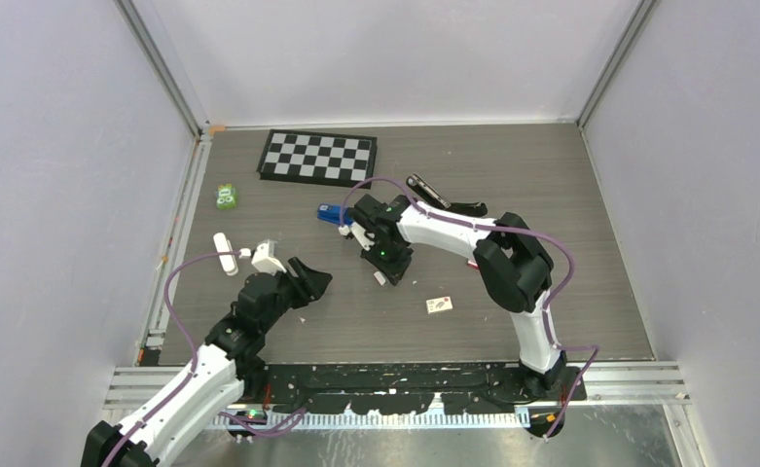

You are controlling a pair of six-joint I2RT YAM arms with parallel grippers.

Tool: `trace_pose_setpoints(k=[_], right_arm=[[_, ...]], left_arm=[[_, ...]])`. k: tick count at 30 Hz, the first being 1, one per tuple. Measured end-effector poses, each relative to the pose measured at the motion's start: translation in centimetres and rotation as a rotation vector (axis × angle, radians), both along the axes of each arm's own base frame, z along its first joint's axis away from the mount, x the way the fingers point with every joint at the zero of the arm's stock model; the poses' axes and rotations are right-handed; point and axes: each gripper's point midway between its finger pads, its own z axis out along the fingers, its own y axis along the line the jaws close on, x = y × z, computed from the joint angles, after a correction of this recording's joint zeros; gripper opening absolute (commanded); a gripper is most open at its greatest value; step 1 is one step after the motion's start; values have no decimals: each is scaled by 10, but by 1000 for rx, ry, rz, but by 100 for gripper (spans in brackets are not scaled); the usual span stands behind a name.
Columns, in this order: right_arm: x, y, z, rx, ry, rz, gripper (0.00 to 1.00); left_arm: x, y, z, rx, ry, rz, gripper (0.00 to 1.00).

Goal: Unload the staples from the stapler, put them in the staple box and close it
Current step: Place the staple in the staple box.

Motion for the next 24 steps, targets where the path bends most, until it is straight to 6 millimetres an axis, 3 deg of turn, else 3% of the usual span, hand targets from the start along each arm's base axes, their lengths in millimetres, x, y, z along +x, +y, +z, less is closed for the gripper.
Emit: trace_pose_setpoints(k=[24], right_arm=[[7, 1, -4, -21, -16, -9, 20]], left_arm=[[0, 0, 6, -11, -20, 1, 57]])
